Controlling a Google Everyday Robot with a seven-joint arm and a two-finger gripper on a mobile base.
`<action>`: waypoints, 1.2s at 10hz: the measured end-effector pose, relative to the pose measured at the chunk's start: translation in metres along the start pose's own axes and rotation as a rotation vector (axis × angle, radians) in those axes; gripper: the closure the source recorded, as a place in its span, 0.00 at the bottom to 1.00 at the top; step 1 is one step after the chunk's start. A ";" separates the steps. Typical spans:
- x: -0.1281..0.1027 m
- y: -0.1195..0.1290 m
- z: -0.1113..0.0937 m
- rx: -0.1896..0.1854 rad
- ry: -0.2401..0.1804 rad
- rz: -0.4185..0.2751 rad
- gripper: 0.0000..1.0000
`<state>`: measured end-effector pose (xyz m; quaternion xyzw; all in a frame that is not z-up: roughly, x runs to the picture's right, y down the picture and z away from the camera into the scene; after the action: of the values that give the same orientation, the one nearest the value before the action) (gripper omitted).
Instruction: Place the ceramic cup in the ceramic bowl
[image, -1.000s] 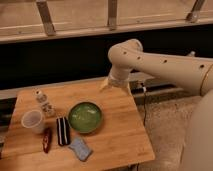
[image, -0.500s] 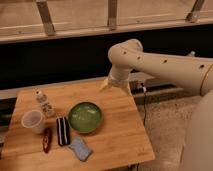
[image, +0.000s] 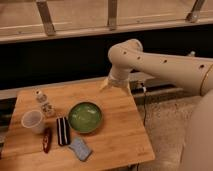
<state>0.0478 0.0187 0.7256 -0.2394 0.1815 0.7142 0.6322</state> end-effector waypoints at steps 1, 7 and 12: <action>0.000 0.000 0.000 0.000 0.000 0.000 0.20; 0.000 0.000 0.000 0.000 0.000 0.000 0.20; -0.001 0.041 -0.004 -0.025 0.030 -0.134 0.20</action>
<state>0.0080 0.0105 0.7213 -0.2695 0.1653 0.6690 0.6726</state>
